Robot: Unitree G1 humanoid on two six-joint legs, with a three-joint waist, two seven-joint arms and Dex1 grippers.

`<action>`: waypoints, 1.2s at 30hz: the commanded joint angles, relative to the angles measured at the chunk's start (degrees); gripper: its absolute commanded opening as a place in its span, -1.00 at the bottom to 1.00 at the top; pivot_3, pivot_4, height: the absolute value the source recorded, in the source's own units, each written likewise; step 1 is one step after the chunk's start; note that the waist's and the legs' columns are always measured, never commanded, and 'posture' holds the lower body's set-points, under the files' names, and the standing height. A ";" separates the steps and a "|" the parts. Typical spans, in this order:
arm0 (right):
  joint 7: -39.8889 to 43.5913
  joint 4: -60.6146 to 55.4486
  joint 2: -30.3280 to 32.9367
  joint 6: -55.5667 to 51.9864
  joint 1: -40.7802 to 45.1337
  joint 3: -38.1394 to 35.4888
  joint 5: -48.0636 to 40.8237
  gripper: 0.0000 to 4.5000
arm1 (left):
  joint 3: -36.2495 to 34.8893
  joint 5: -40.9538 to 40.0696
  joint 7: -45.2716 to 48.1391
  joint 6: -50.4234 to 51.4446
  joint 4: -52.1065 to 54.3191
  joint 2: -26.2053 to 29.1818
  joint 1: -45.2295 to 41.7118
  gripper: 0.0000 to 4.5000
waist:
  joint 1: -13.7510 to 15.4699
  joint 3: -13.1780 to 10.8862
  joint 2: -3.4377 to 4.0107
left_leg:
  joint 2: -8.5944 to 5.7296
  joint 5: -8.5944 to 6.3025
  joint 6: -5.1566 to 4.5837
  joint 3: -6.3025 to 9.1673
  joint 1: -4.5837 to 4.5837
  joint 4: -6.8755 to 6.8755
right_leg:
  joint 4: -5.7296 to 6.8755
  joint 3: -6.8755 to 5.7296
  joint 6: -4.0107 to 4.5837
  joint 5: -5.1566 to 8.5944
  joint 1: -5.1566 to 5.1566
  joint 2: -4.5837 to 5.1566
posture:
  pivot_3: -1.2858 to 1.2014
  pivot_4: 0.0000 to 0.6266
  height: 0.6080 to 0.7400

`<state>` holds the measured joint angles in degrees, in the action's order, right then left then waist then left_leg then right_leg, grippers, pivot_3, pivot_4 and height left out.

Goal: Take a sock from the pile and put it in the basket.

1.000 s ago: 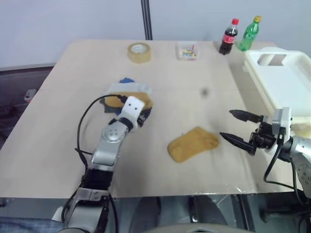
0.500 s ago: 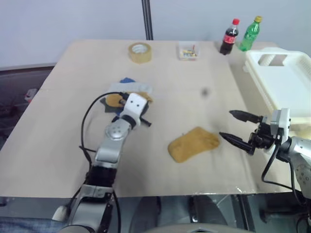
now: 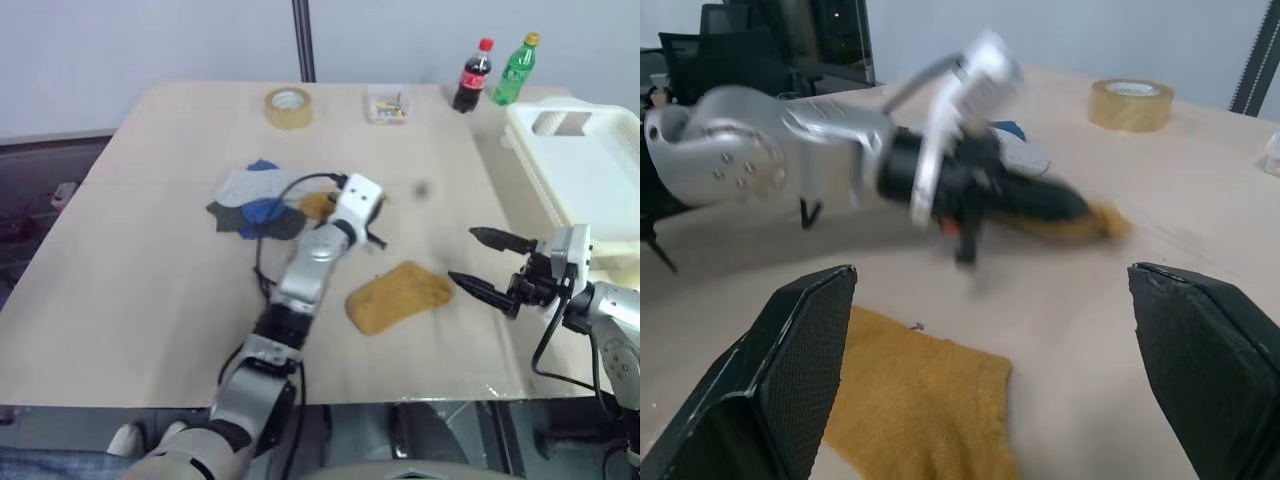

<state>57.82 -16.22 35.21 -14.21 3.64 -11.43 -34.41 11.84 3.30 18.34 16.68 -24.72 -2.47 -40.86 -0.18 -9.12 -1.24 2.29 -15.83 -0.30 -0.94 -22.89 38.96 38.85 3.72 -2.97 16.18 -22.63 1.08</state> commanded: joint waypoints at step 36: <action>-21.45 32.13 -14.25 -18.42 30.51 9.48 14.68 0.76 | -12.82 -15.35 16.99 2.51 -2.98 17.33 -1.10 0.63 | -0.25 0.00 0.18 | -0.02 0.16 0.27 -0.01 -0.39 0.06 | 0.03 0.02 0.00 -0.01 -0.43 0.08 | 0.03 -0.52 1.00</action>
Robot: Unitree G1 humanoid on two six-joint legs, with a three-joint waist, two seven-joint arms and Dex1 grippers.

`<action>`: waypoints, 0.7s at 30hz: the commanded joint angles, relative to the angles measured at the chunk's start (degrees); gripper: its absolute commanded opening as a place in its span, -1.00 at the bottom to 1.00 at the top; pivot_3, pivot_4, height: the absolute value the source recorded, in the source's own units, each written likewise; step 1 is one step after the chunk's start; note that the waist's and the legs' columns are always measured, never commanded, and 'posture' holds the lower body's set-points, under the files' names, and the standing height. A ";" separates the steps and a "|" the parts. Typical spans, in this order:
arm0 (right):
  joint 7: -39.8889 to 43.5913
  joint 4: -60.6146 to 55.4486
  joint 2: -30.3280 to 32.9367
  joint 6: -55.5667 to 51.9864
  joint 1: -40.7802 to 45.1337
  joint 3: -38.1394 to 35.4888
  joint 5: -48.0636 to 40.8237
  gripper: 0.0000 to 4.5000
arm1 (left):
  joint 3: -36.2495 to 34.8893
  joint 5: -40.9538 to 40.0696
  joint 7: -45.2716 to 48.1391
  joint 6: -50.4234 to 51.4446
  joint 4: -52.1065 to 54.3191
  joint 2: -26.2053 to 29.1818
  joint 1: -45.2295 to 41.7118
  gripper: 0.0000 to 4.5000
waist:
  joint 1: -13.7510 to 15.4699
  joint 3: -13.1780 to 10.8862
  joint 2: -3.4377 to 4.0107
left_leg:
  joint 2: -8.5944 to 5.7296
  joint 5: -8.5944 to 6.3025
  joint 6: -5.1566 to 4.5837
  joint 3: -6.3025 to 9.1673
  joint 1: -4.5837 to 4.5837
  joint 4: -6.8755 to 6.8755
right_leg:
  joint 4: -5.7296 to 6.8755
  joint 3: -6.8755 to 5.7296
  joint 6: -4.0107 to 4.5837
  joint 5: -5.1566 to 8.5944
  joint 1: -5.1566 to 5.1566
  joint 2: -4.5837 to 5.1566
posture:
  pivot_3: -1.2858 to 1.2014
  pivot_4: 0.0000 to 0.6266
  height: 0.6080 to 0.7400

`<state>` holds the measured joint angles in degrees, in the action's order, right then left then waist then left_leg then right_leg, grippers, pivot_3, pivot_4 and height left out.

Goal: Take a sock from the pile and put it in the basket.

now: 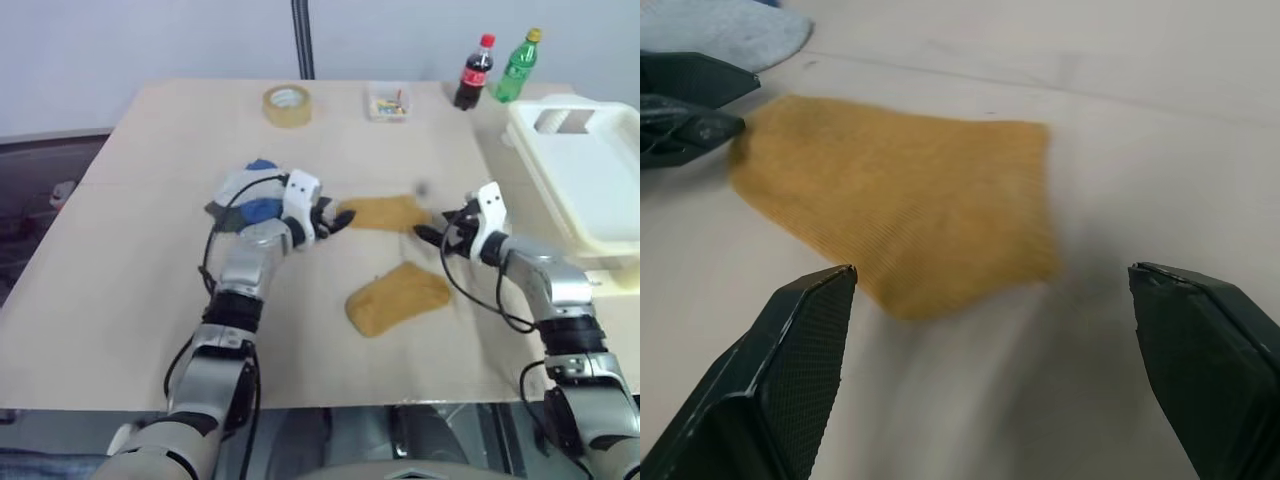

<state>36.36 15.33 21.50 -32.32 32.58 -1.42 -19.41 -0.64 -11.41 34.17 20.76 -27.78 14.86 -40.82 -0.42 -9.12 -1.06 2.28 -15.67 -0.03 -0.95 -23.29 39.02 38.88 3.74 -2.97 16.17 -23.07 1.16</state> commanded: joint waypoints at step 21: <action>0.45 -0.60 -1.57 2.38 0.38 -0.39 0.97 -1.00 | 4.63 3.98 3.43 -0.71 -2.43 -1.69 -0.74 -0.96 | -0.32 0.02 0.03 | -0.01 0.00 -0.02 0.04 -0.45 0.25 | 0.29 -0.01 -0.05 -0.04 -0.45 -0.03 | 0.03 -0.52 1.00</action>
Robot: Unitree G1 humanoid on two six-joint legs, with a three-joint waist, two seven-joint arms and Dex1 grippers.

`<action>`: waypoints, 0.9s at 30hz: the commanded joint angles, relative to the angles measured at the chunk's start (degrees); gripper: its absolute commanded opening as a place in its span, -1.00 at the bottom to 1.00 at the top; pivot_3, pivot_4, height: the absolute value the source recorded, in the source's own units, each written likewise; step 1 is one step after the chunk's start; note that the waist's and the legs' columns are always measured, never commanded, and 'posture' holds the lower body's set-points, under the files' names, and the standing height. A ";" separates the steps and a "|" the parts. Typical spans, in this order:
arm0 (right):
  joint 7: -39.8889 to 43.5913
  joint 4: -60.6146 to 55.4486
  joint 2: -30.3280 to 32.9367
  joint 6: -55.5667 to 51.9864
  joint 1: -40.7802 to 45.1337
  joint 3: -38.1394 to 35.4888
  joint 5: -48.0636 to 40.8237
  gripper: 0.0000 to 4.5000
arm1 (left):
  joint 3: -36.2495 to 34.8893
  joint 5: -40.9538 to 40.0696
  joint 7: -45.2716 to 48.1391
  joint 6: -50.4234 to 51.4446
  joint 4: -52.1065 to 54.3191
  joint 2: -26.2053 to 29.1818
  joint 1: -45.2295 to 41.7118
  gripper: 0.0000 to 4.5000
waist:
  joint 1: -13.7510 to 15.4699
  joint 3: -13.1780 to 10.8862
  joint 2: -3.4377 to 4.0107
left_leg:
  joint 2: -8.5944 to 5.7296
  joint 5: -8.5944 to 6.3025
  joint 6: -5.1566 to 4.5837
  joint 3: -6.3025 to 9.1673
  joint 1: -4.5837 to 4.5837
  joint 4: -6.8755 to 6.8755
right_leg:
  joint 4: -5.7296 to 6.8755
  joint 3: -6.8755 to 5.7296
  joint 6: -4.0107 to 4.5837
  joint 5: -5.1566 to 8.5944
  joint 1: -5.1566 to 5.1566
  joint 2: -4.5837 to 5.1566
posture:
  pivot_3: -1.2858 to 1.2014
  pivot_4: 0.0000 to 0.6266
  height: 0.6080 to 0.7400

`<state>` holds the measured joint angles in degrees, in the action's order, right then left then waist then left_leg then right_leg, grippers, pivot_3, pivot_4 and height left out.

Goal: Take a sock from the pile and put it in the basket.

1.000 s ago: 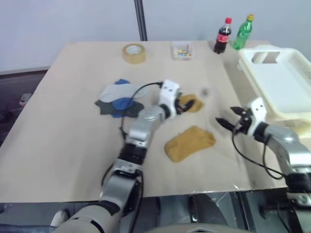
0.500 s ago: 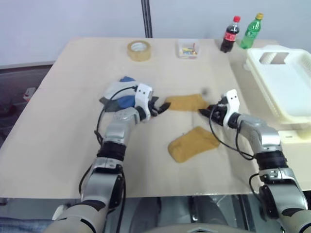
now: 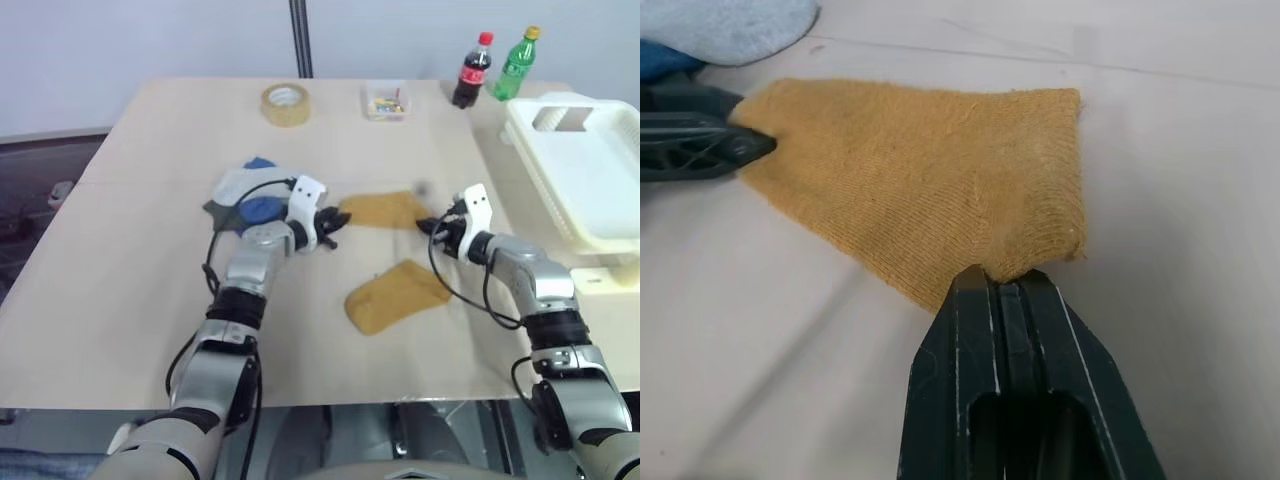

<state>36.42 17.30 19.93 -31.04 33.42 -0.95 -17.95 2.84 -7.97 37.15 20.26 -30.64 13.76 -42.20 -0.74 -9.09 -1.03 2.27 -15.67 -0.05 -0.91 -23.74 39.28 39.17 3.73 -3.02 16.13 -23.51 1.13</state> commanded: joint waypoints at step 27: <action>-1.44 -50.72 19.73 -39.93 -16.13 -12.42 -25.26 -1.00 | -11.93 -41.30 -11.92 59.44 76.95 -0.97 34.96 -0.96 | -0.32 -0.01 -0.01 | -0.02 -0.14 -0.25 0.46 0.10 0.10 | 0.30 0.01 0.00 0.01 0.04 -0.01 | 0.03 -0.52 1.00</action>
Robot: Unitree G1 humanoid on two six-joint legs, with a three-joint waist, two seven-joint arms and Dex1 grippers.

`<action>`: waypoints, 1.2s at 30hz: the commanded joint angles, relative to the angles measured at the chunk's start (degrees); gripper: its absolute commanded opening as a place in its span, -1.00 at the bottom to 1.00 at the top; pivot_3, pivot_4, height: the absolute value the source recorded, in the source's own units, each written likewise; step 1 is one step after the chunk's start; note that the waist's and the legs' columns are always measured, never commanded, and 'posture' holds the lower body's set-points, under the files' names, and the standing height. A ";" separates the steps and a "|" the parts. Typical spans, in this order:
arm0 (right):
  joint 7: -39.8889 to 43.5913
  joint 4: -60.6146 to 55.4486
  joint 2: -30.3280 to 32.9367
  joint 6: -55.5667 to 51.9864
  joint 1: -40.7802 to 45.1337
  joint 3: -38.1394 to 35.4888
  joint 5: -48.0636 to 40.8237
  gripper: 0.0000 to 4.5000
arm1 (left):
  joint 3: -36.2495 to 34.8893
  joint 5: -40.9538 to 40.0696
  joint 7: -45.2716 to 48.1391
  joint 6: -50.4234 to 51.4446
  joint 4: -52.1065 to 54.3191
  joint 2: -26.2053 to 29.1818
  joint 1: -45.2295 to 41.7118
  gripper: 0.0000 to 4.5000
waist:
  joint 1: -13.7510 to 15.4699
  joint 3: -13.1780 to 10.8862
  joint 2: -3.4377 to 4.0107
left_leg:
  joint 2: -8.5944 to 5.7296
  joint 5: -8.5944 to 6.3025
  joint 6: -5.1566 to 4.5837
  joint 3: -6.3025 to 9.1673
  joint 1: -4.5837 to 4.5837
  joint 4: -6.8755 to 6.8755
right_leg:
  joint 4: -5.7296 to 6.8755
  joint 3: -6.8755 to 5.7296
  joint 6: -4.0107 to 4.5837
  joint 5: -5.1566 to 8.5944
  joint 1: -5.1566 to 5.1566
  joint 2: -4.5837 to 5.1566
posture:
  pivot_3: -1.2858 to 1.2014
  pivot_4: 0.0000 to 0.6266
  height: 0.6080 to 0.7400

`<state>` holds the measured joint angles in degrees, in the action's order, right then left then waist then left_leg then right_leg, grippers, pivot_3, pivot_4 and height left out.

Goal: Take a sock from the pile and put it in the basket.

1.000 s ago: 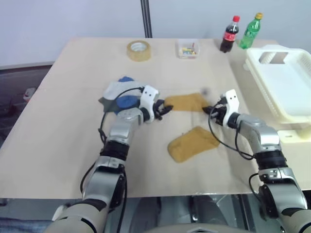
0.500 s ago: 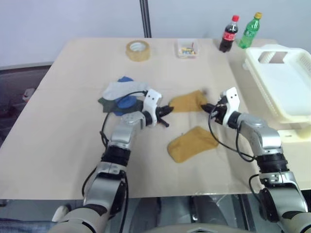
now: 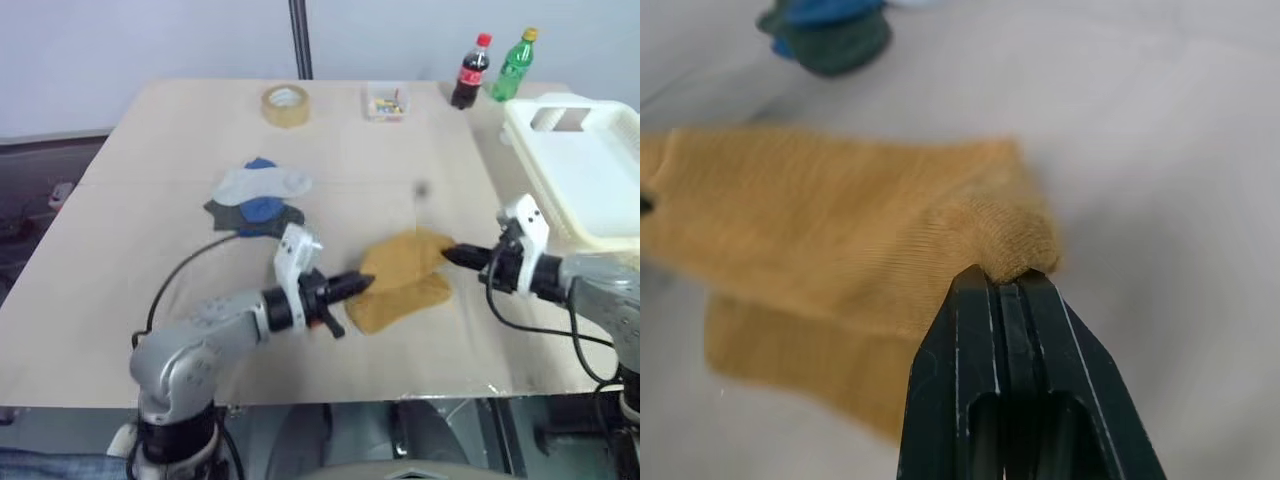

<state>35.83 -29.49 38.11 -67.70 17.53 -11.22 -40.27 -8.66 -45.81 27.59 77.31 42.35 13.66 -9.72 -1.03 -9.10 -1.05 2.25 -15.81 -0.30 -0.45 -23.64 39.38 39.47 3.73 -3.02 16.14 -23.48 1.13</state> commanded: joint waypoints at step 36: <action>-6.06 -0.33 1.43 5.52 -7.02 3.59 2.26 -0.09 | 13.83 5.26 -8.79 -16.46 -3.94 3.97 12.06 -1.00 | 0.25 0.01 -0.03 | 0.00 0.00 0.00 -0.08 -0.04 -0.03 | -0.11 0.06 0.01 0.01 -0.03 -0.03 | 0.03 -0.52 1.00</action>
<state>28.42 -28.30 38.40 -64.26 10.01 -6.44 -37.91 4.64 -40.19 18.54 61.66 37.77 17.59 2.51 -0.78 -9.09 -1.07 2.25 -15.82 -0.30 -0.52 -23.67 39.35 39.36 3.78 -3.01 16.15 -23.51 1.10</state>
